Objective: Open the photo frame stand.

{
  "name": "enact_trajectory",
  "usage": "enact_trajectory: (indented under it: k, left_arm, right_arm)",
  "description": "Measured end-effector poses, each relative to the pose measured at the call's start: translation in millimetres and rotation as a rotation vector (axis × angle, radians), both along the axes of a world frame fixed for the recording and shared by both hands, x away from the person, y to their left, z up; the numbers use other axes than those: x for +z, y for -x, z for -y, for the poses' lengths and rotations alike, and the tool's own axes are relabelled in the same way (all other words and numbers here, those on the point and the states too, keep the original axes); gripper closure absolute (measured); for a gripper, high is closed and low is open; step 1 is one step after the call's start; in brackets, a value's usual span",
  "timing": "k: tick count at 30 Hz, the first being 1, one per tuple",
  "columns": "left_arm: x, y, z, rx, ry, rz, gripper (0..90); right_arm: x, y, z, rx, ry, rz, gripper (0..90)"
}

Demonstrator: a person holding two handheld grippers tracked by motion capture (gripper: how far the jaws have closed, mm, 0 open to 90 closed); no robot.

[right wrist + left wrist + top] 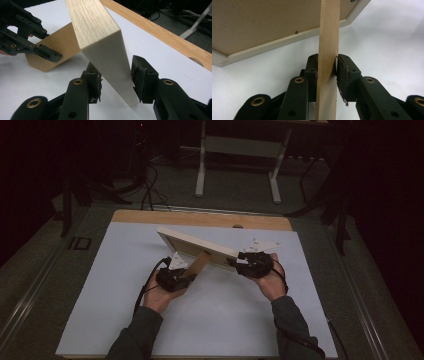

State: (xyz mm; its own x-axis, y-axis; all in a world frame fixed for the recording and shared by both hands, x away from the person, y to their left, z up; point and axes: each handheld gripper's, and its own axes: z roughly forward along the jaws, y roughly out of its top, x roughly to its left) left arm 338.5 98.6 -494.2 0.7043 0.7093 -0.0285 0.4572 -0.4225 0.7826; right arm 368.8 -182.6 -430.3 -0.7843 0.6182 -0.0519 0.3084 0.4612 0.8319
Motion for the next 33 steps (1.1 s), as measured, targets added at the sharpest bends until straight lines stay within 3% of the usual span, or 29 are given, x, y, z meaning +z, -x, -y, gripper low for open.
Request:
enact_trajectory:
  k: [20,33]
  left_arm:
    - [-2.7,2.7,-1.1,-0.005,-0.007,-0.002,71.2]
    - [-0.7,3.6,-11.9,-0.006,0.062,-0.004,64.3]
  right_arm:
    - [-3.3,4.7,-0.5,0.002,-0.008,0.011,59.6]
    - [-4.6,4.7,2.6,-0.002,-0.031,0.0,56.8]
